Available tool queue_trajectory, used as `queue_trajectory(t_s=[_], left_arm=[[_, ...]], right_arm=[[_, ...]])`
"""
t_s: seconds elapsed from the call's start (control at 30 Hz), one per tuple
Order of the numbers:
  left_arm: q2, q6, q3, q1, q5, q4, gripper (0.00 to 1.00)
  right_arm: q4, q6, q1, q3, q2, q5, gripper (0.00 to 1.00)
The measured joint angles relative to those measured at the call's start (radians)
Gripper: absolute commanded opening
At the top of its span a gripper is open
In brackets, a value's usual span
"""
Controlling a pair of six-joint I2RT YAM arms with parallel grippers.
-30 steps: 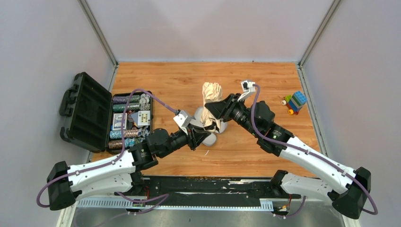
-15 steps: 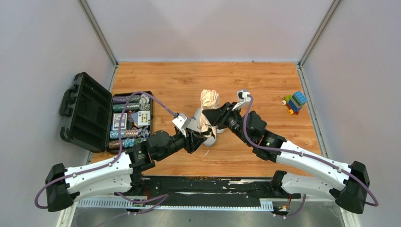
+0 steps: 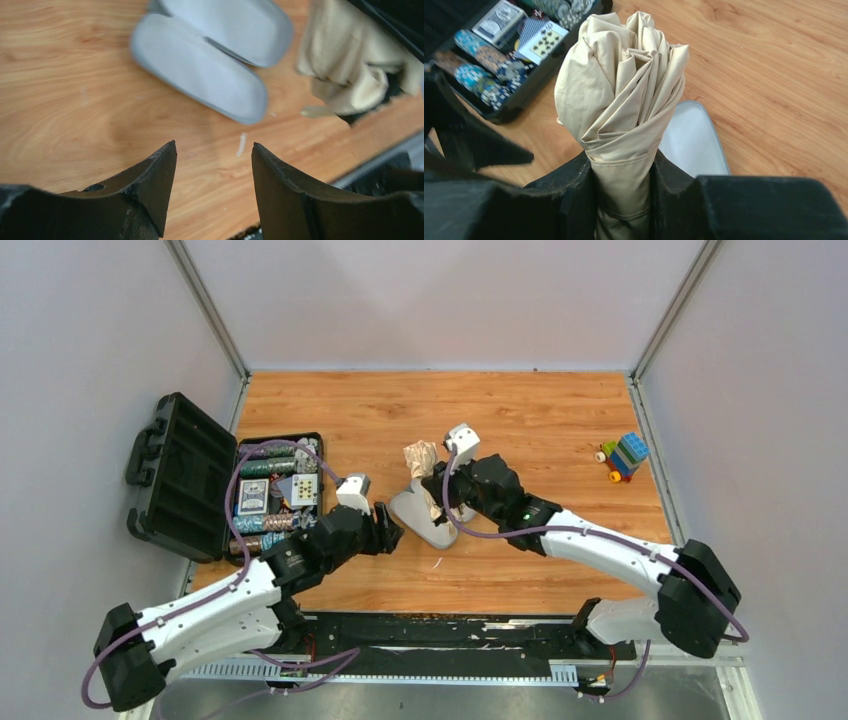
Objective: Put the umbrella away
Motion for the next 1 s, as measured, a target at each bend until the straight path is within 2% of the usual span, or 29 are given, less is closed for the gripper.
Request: queue_trajectory(t_s=[0.13, 0.23, 0.43, 0.73, 0.87, 1.0], left_arm=[[0.072, -0.068, -0.013, 0.174, 0.015, -0.015, 0.67], [0.127, -0.1, -0.035, 0.254, 0.054, 0.042, 0.68], [0.302, -0.116, -0.036, 0.323, 0.116, 0.184, 0.68], [0.523, -0.146, -0.035, 0.358, 0.169, 0.375, 0.65], [0.584, -0.149, -0.035, 0.361, 0.187, 0.457, 0.57], [0.62, -0.147, -0.035, 0.362, 0.197, 0.507, 0.36]], right_arm=[[0.067, -0.121, -0.034, 0.0, 0.097, -0.082, 0.0], [0.141, -0.18, -0.045, -0.001, 0.154, -0.114, 0.0], [0.321, -0.246, -0.049, -0.001, 0.27, -0.14, 0.0], [0.481, -0.254, -0.049, -0.05, 0.38, -0.139, 0.0], [0.502, -0.235, -0.048, -0.093, 0.397, -0.14, 0.0], [0.497, -0.188, -0.048, -0.144, 0.395, -0.141, 0.0]])
